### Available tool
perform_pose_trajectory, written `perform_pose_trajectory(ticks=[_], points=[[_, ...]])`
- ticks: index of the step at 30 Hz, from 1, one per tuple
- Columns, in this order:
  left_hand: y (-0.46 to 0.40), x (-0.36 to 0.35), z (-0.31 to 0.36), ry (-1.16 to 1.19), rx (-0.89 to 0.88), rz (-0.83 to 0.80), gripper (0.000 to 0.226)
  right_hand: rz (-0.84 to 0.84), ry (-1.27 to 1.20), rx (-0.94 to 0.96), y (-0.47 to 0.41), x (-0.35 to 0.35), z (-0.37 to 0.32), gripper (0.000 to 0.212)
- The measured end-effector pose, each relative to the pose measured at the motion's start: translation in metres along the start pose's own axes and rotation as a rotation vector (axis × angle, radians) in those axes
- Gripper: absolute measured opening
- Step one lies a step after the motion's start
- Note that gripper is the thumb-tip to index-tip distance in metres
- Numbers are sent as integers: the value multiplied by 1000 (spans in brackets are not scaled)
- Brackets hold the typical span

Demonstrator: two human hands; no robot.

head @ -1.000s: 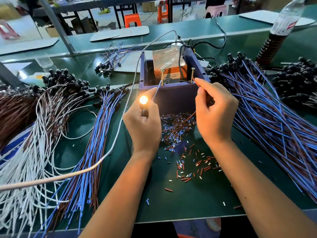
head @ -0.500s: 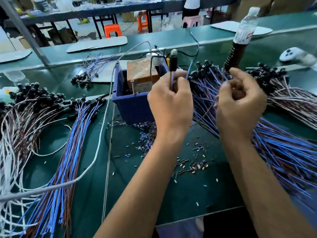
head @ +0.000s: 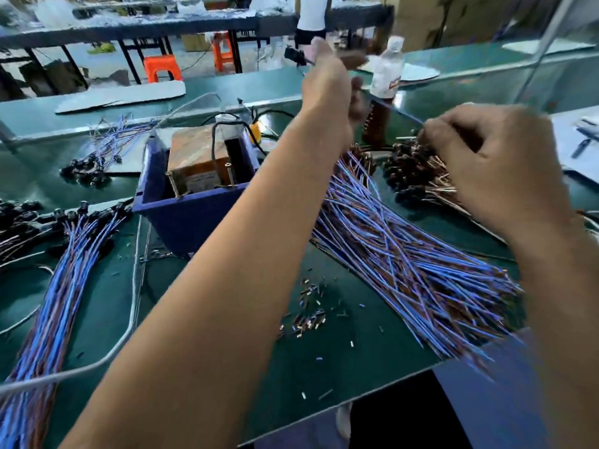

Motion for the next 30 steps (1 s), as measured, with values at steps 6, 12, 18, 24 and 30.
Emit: perform_pose_trajectory(ticks=[6,12,18,24,30], points=[[-36,37,-48,-744,92,12,67,-181,252,-162,13,-31,35,26],[-19,70,-54,-1015,45,-31,67,-230,283,-287,38,-71,46,24],[76,117,-45,-1315,326,-914,42,96,29,-129,62,-88,-44,30],[110,231,28,-1662,362,-805,28,-419,7,-27,116,-163,-129,40],[101,341,95,-1959,381,-188,29,-880,-103,85,145,-248,-231,40]])
Point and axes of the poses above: each hand's wrist, its own y-axis away from the middle knuckle, its own x-axis out of the back of the hand, z = x × y, the point moved 5 cm from there along -y, towards the middle knuckle, and after that the axes turned 7 degrees about -x, right-handed, at the moved point
